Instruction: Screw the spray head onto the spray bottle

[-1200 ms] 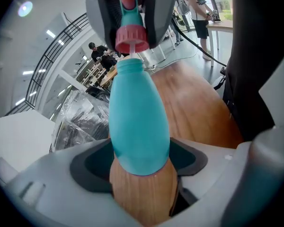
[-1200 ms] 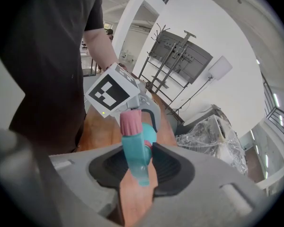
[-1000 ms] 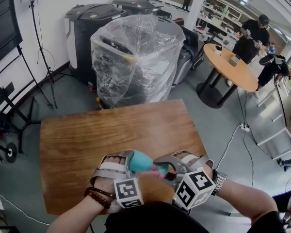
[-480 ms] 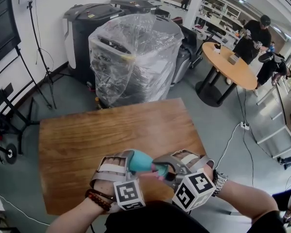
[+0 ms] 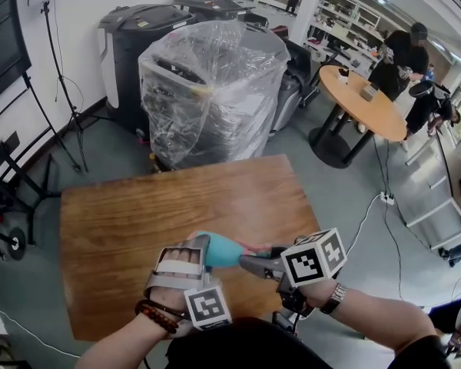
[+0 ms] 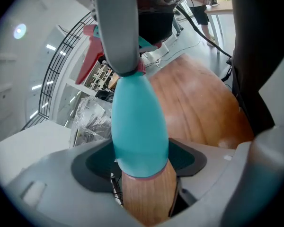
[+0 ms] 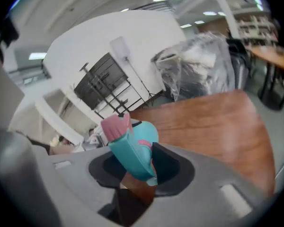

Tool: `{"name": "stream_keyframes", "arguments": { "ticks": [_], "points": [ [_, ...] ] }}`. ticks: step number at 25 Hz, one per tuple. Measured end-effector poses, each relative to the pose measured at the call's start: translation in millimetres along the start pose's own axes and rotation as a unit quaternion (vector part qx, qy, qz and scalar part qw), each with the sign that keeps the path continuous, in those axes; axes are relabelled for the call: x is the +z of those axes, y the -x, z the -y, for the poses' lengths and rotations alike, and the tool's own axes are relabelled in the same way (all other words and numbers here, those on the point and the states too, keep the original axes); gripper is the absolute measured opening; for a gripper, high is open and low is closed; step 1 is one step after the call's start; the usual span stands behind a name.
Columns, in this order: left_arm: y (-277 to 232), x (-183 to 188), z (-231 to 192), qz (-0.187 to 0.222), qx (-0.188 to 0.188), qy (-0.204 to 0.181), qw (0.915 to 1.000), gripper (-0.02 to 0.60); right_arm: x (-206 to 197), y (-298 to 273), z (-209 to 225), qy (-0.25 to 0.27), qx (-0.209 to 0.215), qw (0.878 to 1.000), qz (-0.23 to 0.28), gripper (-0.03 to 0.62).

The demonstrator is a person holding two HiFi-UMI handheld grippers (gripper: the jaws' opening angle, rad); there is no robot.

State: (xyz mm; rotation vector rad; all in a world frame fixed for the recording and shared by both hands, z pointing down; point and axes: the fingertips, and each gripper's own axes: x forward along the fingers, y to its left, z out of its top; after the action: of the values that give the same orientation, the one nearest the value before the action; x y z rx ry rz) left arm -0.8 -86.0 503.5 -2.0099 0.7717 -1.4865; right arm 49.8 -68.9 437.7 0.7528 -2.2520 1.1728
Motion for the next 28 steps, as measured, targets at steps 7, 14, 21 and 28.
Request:
{"name": "stream_keyframes", "arguments": {
  "ticks": [7,14,21,28],
  "points": [
    [-6,-1,10,0.0,-0.02,0.003,0.9998,0.377,-4,-3,1,-0.109,0.047,0.993,0.009,0.127],
    [-11,-1,19,0.02,-0.049,0.036,0.998,0.377,-1,1,-5,-0.024,0.046,0.999,0.01,0.256],
    [-12,-3,13,0.048,-0.057,0.074,0.9944,0.379,-5,16,-3,-0.008,0.052,0.999,0.009,0.286],
    [-14,-2,20,0.038,-0.049,0.045,0.9971,0.379,0,17,-11,0.036,0.033,0.999,0.009,0.217]
  ]
}}
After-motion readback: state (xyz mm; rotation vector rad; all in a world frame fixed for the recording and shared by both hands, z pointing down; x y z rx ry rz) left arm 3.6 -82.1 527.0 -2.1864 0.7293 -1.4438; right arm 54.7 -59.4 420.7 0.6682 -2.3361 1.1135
